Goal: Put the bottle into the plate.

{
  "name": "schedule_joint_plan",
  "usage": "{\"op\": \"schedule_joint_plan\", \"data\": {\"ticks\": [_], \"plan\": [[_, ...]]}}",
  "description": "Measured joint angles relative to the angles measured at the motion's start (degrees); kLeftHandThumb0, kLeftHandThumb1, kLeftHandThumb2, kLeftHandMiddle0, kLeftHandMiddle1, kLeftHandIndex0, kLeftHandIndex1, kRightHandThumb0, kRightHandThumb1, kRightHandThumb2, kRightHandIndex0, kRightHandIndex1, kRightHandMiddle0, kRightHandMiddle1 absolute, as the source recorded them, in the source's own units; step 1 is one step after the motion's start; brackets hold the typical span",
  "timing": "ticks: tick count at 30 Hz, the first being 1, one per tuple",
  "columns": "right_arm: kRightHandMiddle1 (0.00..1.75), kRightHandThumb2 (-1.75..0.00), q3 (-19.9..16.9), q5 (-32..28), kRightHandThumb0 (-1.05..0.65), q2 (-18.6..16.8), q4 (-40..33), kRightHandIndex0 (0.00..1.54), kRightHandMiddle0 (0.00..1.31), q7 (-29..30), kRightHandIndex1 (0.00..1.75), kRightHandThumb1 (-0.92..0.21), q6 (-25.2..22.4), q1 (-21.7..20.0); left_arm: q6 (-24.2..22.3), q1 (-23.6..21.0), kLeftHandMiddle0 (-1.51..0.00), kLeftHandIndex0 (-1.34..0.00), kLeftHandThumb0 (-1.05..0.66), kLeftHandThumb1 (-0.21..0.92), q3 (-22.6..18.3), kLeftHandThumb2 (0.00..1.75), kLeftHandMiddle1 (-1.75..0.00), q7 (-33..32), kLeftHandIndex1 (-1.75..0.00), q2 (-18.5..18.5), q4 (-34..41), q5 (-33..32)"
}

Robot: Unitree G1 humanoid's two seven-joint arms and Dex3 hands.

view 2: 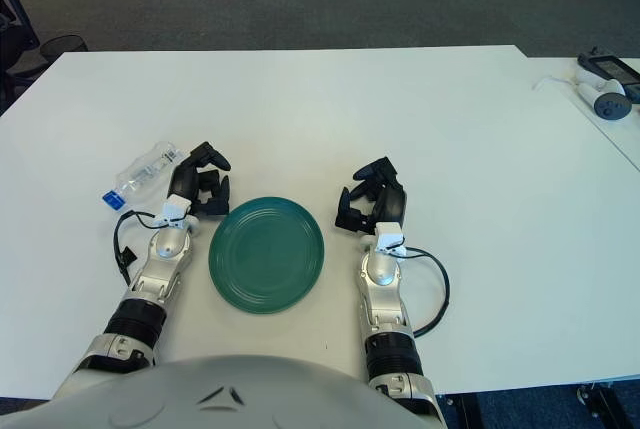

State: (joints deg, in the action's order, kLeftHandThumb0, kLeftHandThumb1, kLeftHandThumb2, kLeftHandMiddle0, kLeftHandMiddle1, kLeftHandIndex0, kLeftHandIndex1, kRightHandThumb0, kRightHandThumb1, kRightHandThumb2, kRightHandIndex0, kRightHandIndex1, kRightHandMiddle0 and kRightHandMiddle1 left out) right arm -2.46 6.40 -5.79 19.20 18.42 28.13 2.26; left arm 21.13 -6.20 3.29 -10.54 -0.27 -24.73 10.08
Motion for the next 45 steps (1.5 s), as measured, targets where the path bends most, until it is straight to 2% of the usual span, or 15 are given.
{"op": "schedule_joint_plan", "data": {"ticks": [15, 23, 27, 31, 40, 45], "plan": [[1.75, -1.63, 0.1, 0.0, 0.0, 0.0, 0.2, 0.87, 0.62, 0.1, 1.63, -0.01, 0.6, -0.1, 2.8, -0.2, -1.28, -0.73, -0.53, 0.17, 0.2, 1.5, -1.75, -0.1, -1.75, -0.6, -1.0, 0.6], [1.75, -1.65, 0.2, 0.0, 0.0, 0.0, 0.5, 0.88, 0.63, 0.1, 1.63, 0.0, 0.6, -0.4, 0.8, 0.9, -1.27, -0.72, -0.52, 0.18, 1.6, 1.49, -1.75, 1.4, -1.75, -1.5, 4.7, 2.5], [1.75, -1.65, 0.4, 0.0, 0.0, 0.0, 0.9, 0.88, 0.64, 0.1, 1.63, 0.01, 0.6, -0.7, -0.7, 1.8, -1.25, -0.72, -0.52, 0.18, 2.3, 1.48, -1.75, 5.2, -1.75, -3.4, 8.5, 2.5], [1.75, -1.65, 0.4, 0.0, 0.0, -0.1, 1.2, 0.88, 0.64, 0.2, 1.63, 0.01, 0.6, -0.9, -1.5, 2.0, -1.22, -0.67, -0.5, 0.24, 2.0, 1.41, -1.75, 8.6, -1.75, -5.9, 12.8, 1.7], [1.75, -1.64, 0.5, 0.0, 0.0, -0.1, 1.3, 0.9, 0.64, 0.3, 1.61, 0.01, -0.3, -0.9, 8.5, -1.5, -1.17, -0.61, -0.47, 0.31, -0.8, 1.32, -1.75, 6.9, -1.75, -11.3, 16.1, 4.9], [1.75, -1.64, 0.6, 0.1, 0.0, -0.1, 1.3, 0.9, 0.64, 0.4, 1.6, 0.01, -0.3, -1.1, 14.3, -4.0, -1.16, -0.61, -0.47, 0.31, -2.9, 1.31, -1.75, 0.9, -1.75, -14.8, 17.0, 13.8]]}}
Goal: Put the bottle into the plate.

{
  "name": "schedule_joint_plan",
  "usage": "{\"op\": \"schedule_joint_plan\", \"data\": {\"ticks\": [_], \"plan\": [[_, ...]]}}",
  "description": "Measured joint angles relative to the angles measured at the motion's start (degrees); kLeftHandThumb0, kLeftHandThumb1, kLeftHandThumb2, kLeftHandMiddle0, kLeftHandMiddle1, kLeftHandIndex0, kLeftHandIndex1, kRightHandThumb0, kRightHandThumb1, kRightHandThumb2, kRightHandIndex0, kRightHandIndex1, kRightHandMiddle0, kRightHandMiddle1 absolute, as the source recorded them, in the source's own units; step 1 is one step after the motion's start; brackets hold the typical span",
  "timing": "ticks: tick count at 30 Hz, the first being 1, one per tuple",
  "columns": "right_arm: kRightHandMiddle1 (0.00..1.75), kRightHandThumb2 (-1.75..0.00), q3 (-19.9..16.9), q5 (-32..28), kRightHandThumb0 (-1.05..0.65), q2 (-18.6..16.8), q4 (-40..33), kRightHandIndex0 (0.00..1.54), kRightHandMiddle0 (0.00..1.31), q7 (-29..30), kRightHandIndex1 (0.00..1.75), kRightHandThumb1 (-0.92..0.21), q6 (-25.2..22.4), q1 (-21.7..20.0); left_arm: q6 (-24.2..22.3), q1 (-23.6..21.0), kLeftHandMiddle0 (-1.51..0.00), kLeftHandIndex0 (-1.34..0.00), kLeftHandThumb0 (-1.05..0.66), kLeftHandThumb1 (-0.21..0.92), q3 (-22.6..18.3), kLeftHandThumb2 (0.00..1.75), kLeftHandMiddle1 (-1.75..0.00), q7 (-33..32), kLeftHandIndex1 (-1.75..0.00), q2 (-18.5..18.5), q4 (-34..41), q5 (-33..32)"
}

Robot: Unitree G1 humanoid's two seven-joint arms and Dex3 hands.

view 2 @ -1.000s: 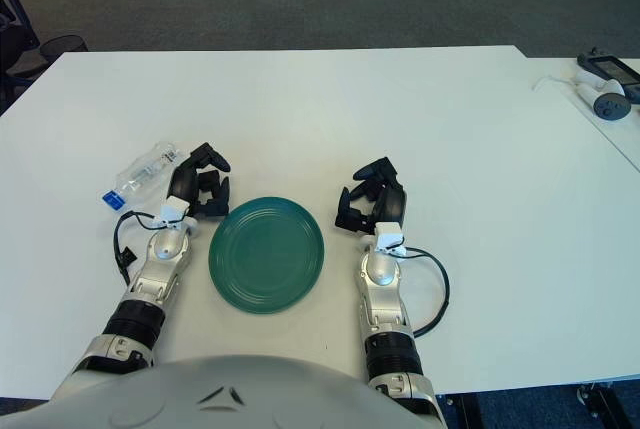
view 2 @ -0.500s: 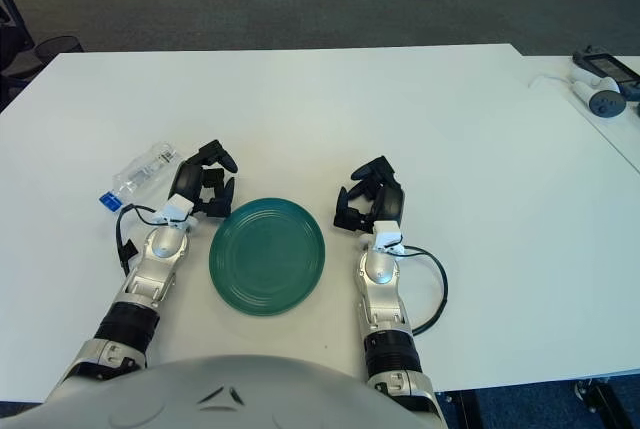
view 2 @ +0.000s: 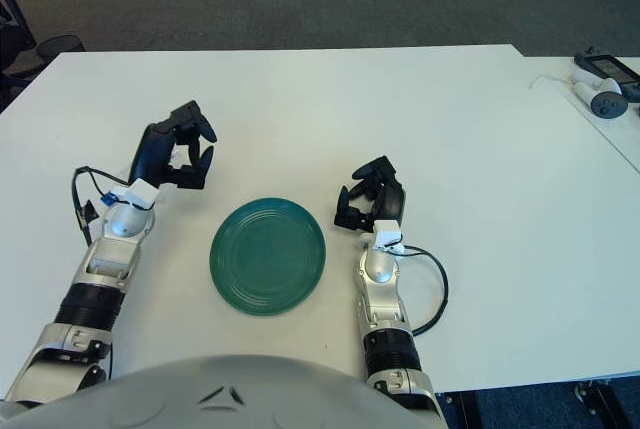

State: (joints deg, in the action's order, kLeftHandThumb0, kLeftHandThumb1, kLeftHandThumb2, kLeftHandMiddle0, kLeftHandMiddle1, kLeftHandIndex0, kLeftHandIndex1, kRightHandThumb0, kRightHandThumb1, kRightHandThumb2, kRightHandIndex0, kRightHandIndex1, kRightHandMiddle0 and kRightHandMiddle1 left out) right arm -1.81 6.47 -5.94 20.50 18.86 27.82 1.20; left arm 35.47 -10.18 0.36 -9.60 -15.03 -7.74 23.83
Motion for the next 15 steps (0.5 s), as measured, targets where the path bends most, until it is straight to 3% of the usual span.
{"op": "schedule_joint_plan", "data": {"ticks": [4, 8, 11, 15], "plan": [[1.75, -1.65, 0.1, 0.2, 0.0, 0.0, 0.0, 0.9, 0.64, 0.3, 1.6, 0.02, 0.0, 0.0, 1.9, -1.2, -1.15, -0.6, -0.47, 0.32, -1.8, 1.31, -1.75, -5.4, -1.75, -3.2, 1.6, 7.3], [1.75, -1.66, 0.2, 0.5, 0.0, 0.0, 0.0, 0.9, 0.65, 0.5, 1.62, 0.02, -0.1, 0.0, 0.8, -1.2, -1.14, -0.61, -0.47, 0.32, -3.1, 1.31, -1.75, -11.2, -1.75, -6.1, 4.2, 16.5], [1.75, -1.66, 0.4, 0.8, 0.0, -0.1, 0.0, 0.9, 0.65, 0.5, 1.62, 0.02, -0.1, 0.0, -1.9, -0.8, -1.11, -0.62, -0.47, 0.31, -4.1, 1.32, -1.75, -13.6, -1.75, -7.5, 7.2, 21.7], [1.75, -1.66, 0.6, 0.9, 0.0, -0.2, 0.0, 0.9, 0.65, 0.5, 1.61, 0.02, -0.1, 0.0, -8.8, 0.2, -1.04, -0.62, -0.48, 0.3, -5.9, 1.33, -1.75, -13.9, -1.75, -8.4, 13.2, 27.5]]}}
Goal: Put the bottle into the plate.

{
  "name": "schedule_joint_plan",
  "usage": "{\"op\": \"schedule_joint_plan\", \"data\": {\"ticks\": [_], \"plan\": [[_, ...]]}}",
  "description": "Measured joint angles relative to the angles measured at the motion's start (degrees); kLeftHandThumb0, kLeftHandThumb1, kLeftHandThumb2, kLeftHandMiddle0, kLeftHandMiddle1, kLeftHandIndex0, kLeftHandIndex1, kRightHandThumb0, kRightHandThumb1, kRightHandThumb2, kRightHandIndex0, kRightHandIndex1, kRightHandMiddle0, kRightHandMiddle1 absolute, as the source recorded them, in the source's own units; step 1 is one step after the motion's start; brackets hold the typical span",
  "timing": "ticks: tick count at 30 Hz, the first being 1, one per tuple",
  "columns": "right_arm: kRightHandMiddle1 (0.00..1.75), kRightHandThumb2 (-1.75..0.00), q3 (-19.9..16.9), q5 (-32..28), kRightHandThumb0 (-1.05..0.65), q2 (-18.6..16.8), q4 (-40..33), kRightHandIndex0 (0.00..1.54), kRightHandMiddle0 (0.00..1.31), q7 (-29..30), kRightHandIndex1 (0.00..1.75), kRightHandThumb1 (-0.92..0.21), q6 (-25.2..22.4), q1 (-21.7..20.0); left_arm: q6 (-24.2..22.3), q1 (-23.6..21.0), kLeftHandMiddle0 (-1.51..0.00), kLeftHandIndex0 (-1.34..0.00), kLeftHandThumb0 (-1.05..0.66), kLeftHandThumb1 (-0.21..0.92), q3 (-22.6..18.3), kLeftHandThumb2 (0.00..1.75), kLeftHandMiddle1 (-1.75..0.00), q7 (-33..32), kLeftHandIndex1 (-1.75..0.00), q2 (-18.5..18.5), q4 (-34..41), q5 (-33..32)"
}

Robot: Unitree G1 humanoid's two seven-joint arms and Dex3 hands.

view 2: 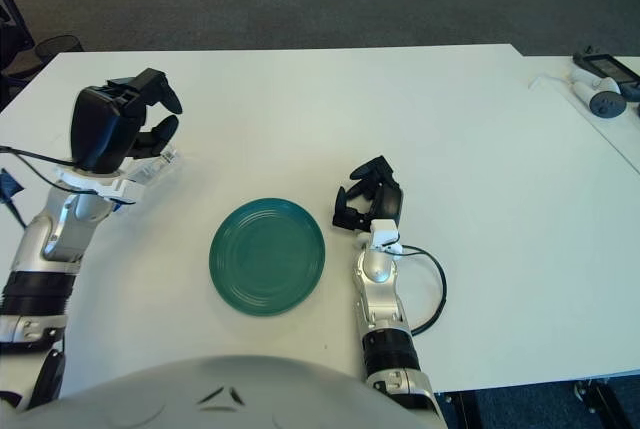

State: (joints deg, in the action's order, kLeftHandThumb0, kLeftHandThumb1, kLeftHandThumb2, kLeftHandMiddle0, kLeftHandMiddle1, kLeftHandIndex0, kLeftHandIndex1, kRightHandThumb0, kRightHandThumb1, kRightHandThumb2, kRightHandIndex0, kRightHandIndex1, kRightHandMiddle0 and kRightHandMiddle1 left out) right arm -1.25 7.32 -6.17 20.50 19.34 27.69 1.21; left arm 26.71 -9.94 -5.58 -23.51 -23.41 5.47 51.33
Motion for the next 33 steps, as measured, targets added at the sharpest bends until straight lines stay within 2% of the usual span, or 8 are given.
{"op": "schedule_joint_plan", "data": {"ticks": [3, 6, 8, 10, 13, 16, 22, 33], "plan": [[1.75, -1.66, 0.0, 0.0, 0.0, 0.0, 0.0, 0.91, 0.65, 0.0, 1.6, 0.02, 0.0, 0.0, -5.6, 0.4, -0.88, -0.52, -0.44, 0.44, -1.2, 1.16, -1.75, 1.1, -1.75, -0.4, 4.1, 3.5], [1.75, -1.65, 0.2, 0.0, 0.0, -0.1, 0.0, 0.91, 0.65, 0.0, 1.6, 0.02, 0.0, 0.0, -12.0, 1.4, -0.47, -0.35, -0.39, 0.7, -1.7, 0.79, -1.75, 5.7, -1.73, -0.7, 8.4, 6.3], [1.75, -1.65, 0.3, 0.0, 0.0, -0.1, -0.1, 0.91, 0.65, -0.1, 1.59, 0.02, 0.1, 0.0, -15.5, 2.3, -0.24, -0.18, -0.56, 0.81, -1.8, 0.63, -1.65, 9.6, -1.58, -0.7, 10.5, 7.9], [1.75, -1.65, 0.4, 0.0, 0.0, -0.1, -0.2, 0.91, 0.65, -0.1, 1.59, 0.02, 0.6, 0.0, -18.9, 3.4, -0.1, -0.07, -0.72, 0.88, -1.8, 0.55, -1.34, 14.6, -1.3, -0.8, 12.4, 9.7], [1.75, -1.65, 0.4, 0.0, 0.0, -0.1, -0.5, 0.91, 0.65, 0.0, 1.6, 0.02, 1.2, -0.1, -22.7, 4.5, -0.03, -0.02, -0.9, 0.91, -1.7, 0.59, -0.62, 21.9, -0.81, -1.0, 14.2, 12.5], [1.75, -1.65, 0.4, 0.0, 0.0, -0.1, -0.6, 0.91, 0.65, -0.1, 1.6, 0.02, 1.2, -0.2, -25.2, 5.2, -0.01, -0.01, -1.0, 0.92, -1.6, 0.6, -0.22, 28.9, -0.46, -1.6, 15.3, 15.6], [1.75, -1.66, 0.5, 0.0, 0.0, -0.1, -0.3, 0.9, 0.65, -0.2, 1.61, 0.03, 1.3, -0.1, -28.9, 6.8, 0.0, 0.0, -1.04, 0.92, -1.2, 0.44, -0.02, 43.2, -0.1, -3.6, 18.1, 20.6], [1.75, -1.67, 0.6, -0.3, 0.0, -0.3, 1.5, 0.89, 0.65, -0.5, 1.64, 0.02, 1.9, -0.7, -31.8, 10.6, 0.0, 0.0, -1.05, 0.92, -0.5, 0.2, 0.0, 61.6, 0.0, -8.5, 22.8, 24.0]]}}
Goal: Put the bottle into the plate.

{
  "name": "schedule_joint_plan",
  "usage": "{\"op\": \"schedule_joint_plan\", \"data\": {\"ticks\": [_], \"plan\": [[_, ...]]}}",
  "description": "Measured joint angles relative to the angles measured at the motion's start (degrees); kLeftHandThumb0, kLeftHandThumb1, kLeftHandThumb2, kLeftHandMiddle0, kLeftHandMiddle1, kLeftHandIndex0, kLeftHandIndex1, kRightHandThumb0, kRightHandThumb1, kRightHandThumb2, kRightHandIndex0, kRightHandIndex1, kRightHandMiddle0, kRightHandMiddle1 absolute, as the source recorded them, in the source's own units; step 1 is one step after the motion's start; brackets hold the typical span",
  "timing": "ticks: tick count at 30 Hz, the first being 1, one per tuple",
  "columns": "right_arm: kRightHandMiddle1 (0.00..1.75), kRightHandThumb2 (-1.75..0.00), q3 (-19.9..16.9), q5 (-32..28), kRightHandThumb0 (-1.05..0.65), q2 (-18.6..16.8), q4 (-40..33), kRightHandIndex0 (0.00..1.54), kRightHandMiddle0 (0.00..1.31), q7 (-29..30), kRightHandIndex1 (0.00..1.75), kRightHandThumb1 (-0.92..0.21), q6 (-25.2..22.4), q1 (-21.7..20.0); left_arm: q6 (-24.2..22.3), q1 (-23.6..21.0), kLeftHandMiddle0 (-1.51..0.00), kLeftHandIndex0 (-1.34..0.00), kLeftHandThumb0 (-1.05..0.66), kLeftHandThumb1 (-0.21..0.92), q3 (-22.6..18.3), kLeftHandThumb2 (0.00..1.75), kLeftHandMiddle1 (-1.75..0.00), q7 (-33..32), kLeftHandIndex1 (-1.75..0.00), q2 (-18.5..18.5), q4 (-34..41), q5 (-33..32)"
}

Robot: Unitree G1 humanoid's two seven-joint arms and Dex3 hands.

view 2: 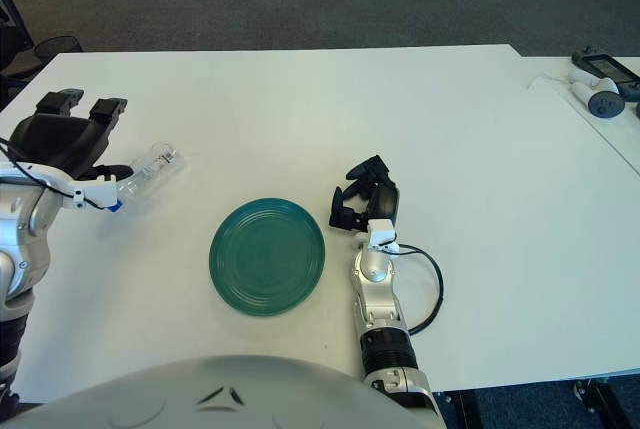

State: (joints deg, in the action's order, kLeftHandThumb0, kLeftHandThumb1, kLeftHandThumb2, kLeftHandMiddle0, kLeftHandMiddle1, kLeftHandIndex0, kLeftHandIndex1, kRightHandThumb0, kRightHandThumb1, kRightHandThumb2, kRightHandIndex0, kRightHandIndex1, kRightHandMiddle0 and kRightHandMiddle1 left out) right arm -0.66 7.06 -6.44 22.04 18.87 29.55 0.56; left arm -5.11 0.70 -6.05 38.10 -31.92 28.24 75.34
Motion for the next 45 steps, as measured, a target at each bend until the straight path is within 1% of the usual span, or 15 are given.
{"op": "schedule_joint_plan", "data": {"ticks": [10, 13, 21, 24, 26, 29, 34, 38, 45], "plan": [[1.75, -1.64, 0.0, -1.4, 0.0, -0.2, 2.0, 0.9, 0.64, -1.3, 1.6, 0.01, 1.1, -1.6, -1.1, 0.1, 0.0, 0.0, -1.05, 0.92, 1.4, 0.2, 0.0, 6.4, 0.0, -0.7, 0.6, 0.0], [1.75, -1.64, 0.0, -1.9, 0.0, -0.2, 2.7, 0.89, 0.63, -1.8, 1.62, 0.0, 1.5, -2.2, -1.3, -0.1, 0.0, 0.0, -1.05, 0.92, 2.1, 0.22, 0.0, 7.9, 0.0, -0.7, 0.2, 0.0], [1.75, -1.62, -0.3, -2.7, 0.0, -0.2, 4.1, 0.86, 0.61, -3.2, 1.65, -0.02, 2.2, -3.2, -2.8, -1.1, 0.0, 0.0, -1.05, 0.92, 4.0, 0.26, 0.0, 9.9, 0.0, -0.7, -2.1, 0.0], [1.75, -1.62, -0.5, -2.8, 0.0, -0.2, 4.5, 0.86, 0.61, -3.4, 1.65, -0.03, 2.3, -3.4, -3.4, -2.0, 0.0, 0.0, -1.05, 0.92, 5.1, 0.3, 0.0, 10.2, 0.0, -0.6, -3.2, 0.2], [1.75, -1.62, -0.6, -2.9, 0.0, -0.2, 4.7, 0.86, 0.61, -3.6, 1.64, -0.03, 2.4, -3.5, -4.3, -4.0, 0.0, 0.0, -1.05, 0.92, 6.6, 0.37, 0.0, 10.1, 0.0, 0.0, -5.6, 1.0], [1.75, -1.62, -0.7, -3.0, 0.0, -0.1, 5.3, 0.85, 0.61, -3.9, 1.65, -0.03, 2.5, -4.0, -5.8, -7.5, 0.0, 0.0, -1.05, 0.92, 8.9, 0.42, 0.0, 8.6, 0.0, 1.2, -11.2, 2.0], [1.75, -1.62, -0.8, -3.1, 0.0, -0.2, 5.6, 0.85, 0.61, -4.3, 1.66, -0.03, 2.7, -4.4, -7.1, -11.5, -0.01, 0.0, -1.05, 0.92, 11.8, 0.48, 0.0, 3.9, 0.0, 2.2, -19.6, 1.9], [1.75, -1.62, -0.9, -3.2, 0.0, -0.2, 5.6, 0.85, 0.6, -4.9, 1.67, -0.03, 2.9, -4.4, -7.7, -12.9, -0.03, 0.0, -1.05, 0.92, 13.0, 0.54, -0.01, 1.2, 0.0, 2.2, -22.2, 1.7], [1.75, -1.62, -1.2, -3.3, 0.0, -0.1, 5.9, 0.84, 0.6, -5.7, 1.68, -0.04, 2.9, -4.4, -9.1, -13.1, -0.09, -0.02, -1.05, 0.92, 13.3, 0.6, -0.04, -3.5, -0.01, 2.2, -23.8, -0.6]]}}
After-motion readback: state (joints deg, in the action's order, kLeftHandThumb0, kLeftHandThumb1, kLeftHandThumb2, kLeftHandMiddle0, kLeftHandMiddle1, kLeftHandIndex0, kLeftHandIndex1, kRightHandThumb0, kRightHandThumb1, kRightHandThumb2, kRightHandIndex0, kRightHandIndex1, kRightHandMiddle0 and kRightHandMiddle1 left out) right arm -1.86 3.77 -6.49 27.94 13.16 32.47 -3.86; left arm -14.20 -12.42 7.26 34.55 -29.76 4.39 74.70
